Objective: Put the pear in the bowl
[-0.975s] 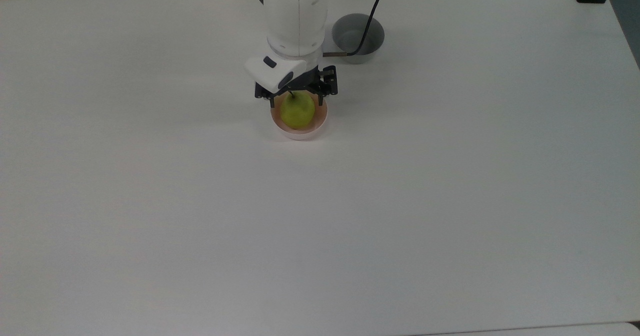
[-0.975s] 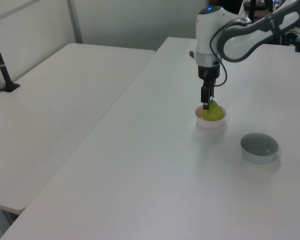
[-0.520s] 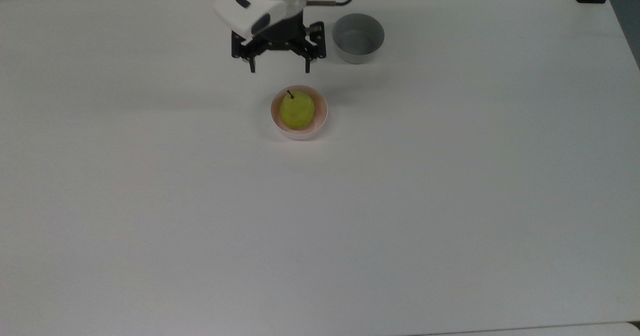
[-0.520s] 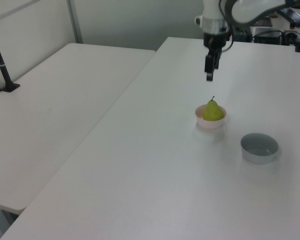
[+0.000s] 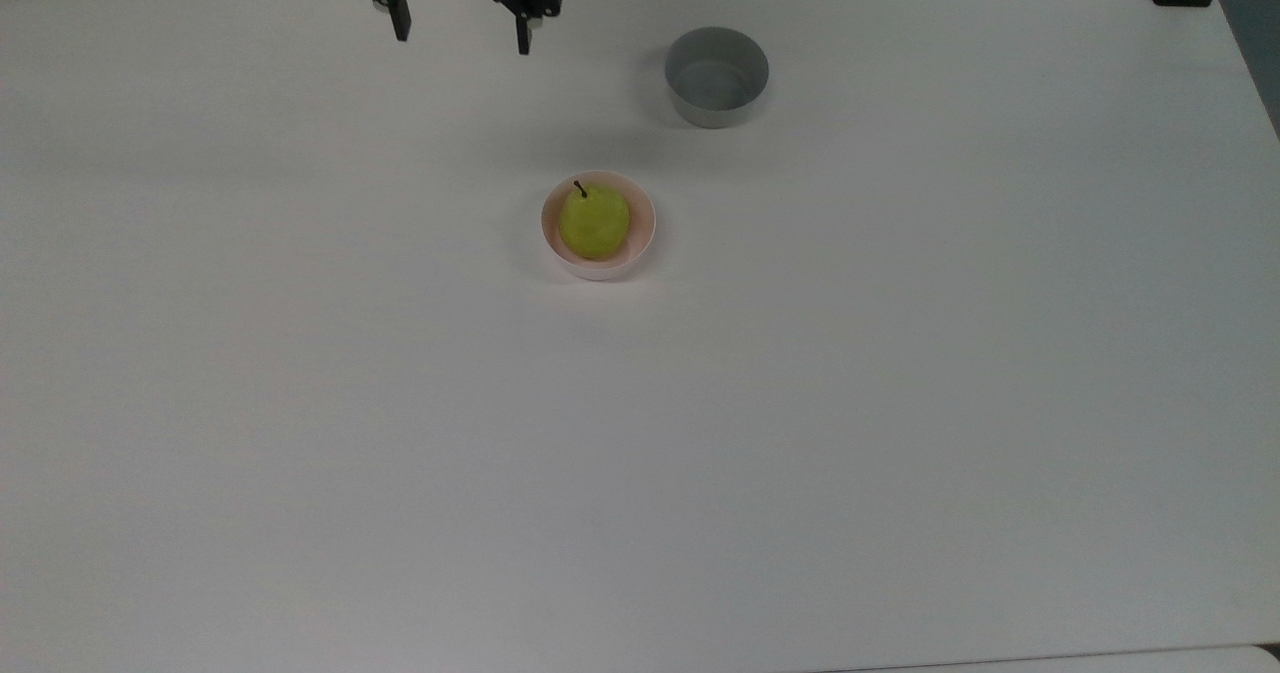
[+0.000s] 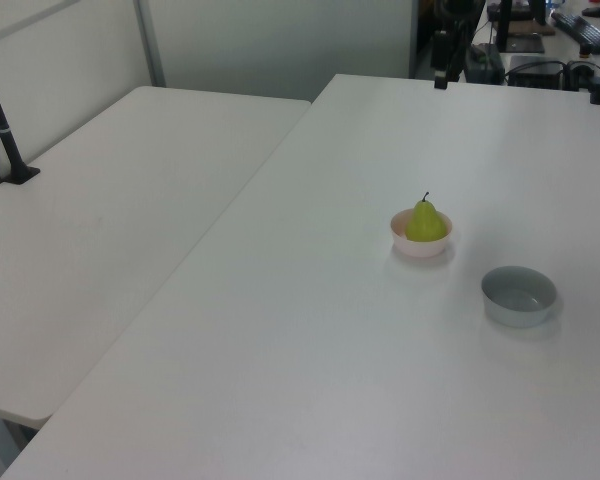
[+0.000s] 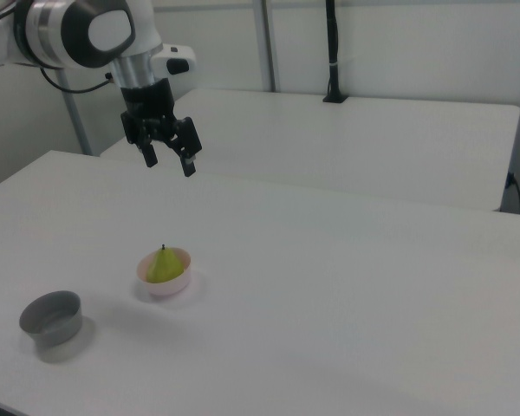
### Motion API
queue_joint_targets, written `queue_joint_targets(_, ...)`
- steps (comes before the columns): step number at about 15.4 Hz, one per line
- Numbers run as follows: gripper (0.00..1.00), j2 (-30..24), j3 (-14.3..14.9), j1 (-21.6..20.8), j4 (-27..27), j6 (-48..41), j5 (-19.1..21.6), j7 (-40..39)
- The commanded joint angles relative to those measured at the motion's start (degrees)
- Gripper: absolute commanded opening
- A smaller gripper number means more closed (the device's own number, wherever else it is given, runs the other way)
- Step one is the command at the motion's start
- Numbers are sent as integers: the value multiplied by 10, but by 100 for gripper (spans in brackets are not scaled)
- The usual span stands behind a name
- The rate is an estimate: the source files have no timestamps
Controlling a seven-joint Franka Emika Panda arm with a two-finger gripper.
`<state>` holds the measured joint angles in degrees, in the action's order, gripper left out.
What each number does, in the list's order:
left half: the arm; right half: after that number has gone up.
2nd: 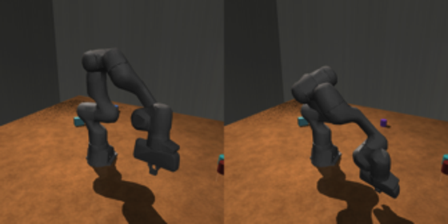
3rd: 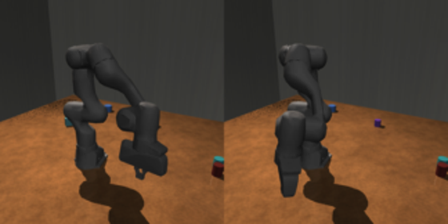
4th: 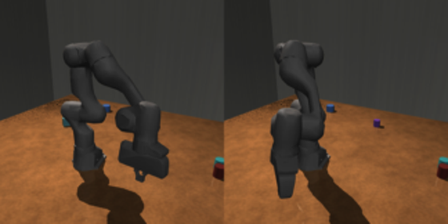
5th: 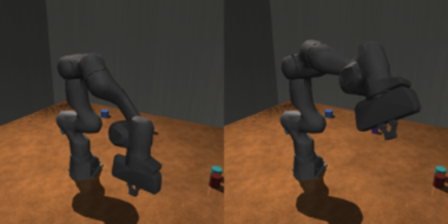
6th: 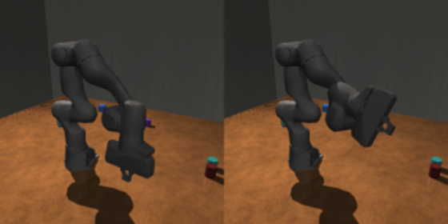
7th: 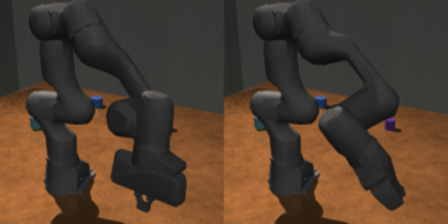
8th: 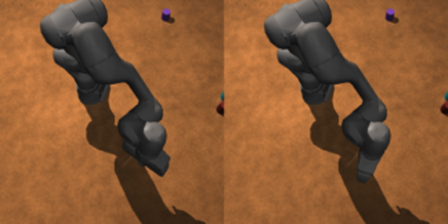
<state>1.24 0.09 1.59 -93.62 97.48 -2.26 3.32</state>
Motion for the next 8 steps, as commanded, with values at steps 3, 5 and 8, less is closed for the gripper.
queue_joint_targets(3,100,-26,65,-37,3,-18,21,-22)
queue_joint_targets(5,100,-24,76,-44,4,-15,21,-53)
queue_joint_targets(8,100,-24,81,-44,5,-14,20,-81)
